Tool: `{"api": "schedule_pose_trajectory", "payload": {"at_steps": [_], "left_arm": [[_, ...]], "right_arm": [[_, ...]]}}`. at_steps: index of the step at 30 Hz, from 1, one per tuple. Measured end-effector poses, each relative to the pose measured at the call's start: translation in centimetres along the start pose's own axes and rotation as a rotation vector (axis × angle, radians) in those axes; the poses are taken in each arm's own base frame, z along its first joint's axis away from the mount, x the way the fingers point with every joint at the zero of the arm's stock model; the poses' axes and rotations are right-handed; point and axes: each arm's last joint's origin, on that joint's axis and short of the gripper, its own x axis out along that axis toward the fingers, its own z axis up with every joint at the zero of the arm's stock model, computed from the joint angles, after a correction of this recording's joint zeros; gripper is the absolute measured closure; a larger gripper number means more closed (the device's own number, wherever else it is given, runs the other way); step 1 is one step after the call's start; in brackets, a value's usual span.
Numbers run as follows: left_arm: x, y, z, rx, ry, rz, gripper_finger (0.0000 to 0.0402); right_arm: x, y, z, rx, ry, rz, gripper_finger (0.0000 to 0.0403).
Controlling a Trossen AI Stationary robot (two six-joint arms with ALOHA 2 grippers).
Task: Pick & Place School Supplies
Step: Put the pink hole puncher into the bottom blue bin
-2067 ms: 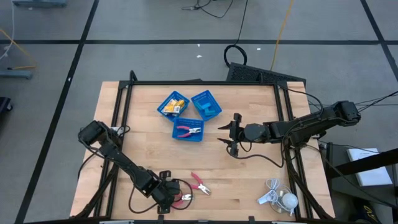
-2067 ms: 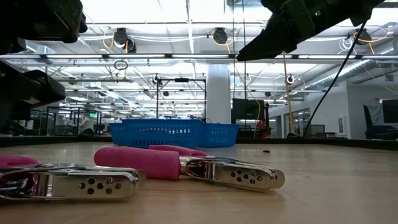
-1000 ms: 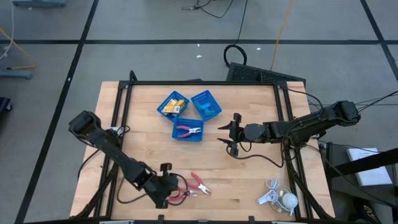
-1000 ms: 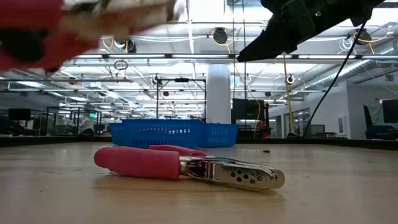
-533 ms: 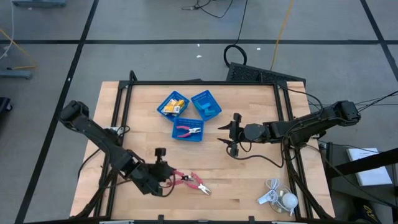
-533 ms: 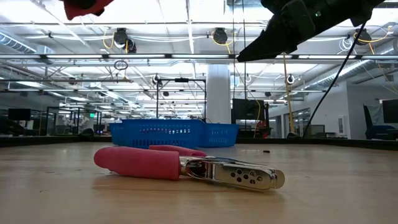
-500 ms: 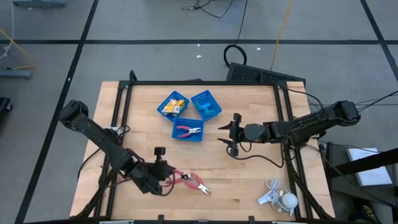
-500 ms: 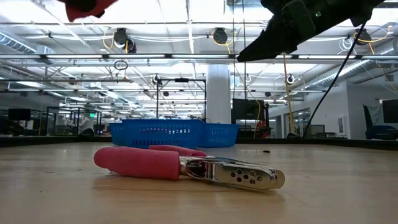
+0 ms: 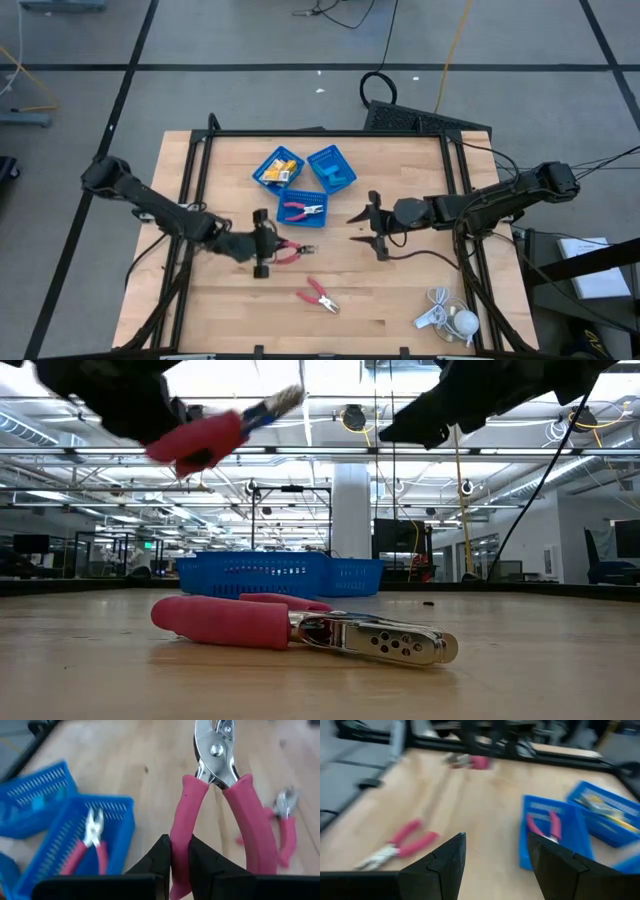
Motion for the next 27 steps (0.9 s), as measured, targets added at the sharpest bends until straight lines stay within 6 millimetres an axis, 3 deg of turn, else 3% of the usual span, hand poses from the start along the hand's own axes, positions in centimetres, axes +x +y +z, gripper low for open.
{"api": "schedule_pose_trajectory", "payload": {"at_steps": [7, 14, 21, 27], "left_arm": [[-0.9, 4.0, 1.0, 0.024, -0.161, -0.014, 0.0363], [-0.4, 7.3, -1.5, -0.057, -0.184, 0.046, 0.0364], [0.2, 9.3, -2.5, -0.16, -0.166, 0.101, 0.0364], [0.3, 10.7, -1.7, -0.174, -0.146, 0.176, 0.0364]], "right_arm": [[-0.2, 0.5, 0.2, 0.0, -0.022, 0.194, 0.0202], [-2.9, 0.2, 0.7, 0.003, -0.07, 0.191, 0.0202], [-7.7, -0.9, -1.9, 0.058, -0.294, 0.028, 0.0202], [-9.7, -1.7, -4.1, 0.106, -0.405, -0.096, 0.0202]]}}
